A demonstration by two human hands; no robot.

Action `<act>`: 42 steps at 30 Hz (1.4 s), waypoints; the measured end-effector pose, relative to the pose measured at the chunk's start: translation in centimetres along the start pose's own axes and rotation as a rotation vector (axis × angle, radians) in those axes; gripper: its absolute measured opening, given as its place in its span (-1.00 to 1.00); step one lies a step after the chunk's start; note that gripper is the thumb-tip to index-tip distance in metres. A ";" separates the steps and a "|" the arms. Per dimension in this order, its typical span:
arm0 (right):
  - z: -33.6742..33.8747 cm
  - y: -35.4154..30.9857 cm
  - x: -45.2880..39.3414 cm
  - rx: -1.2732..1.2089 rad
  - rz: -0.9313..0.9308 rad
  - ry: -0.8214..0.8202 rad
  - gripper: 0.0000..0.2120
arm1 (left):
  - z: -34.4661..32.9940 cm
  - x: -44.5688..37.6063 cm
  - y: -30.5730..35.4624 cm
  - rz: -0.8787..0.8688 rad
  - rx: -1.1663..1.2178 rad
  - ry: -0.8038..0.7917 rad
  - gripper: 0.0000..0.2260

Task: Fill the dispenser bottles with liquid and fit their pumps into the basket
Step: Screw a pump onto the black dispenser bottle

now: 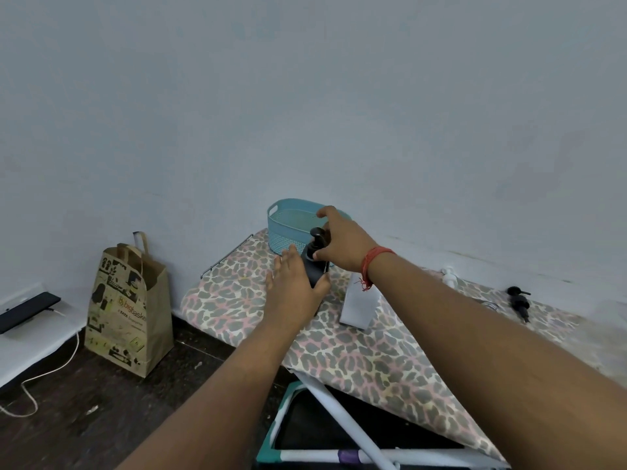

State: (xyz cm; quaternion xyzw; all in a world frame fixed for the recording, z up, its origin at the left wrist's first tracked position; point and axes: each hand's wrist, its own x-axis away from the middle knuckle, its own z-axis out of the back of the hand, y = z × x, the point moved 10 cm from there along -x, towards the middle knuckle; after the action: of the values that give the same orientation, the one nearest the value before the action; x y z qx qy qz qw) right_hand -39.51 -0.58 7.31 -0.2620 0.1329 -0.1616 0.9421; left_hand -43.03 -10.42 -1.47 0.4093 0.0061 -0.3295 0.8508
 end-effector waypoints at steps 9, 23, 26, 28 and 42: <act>-0.9 0.9 0.4 0.001 -0.027 0.191 -0.28 | 0.0 -0.1 -0.1 0.008 0.025 0.002 -0.19; -1.0 1.2 0.8 -0.231 -0.124 0.301 -0.41 | 0.1 -0.1 -0.1 -0.003 0.045 0.020 -0.16; -1.2 1.1 1.2 -0.201 -0.125 0.336 -0.56 | 0.2 0.0 0.0 -0.006 0.056 0.025 -0.17; -1.4 1.0 1.3 -0.201 -0.129 0.315 -0.58 | 0.3 0.0 0.0 -0.006 0.063 0.032 -0.16; -1.1 1.4 0.7 0.000 -0.223 0.206 -0.81 | 0.5 0.1 0.3 -0.006 0.057 0.039 -0.26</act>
State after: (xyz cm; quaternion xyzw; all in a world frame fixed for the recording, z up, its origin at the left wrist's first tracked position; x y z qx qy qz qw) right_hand -38.94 -0.25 5.54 -0.2570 0.1990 -0.2915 0.8996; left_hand -42.88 -10.70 -0.98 0.4396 0.0146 -0.3241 0.8376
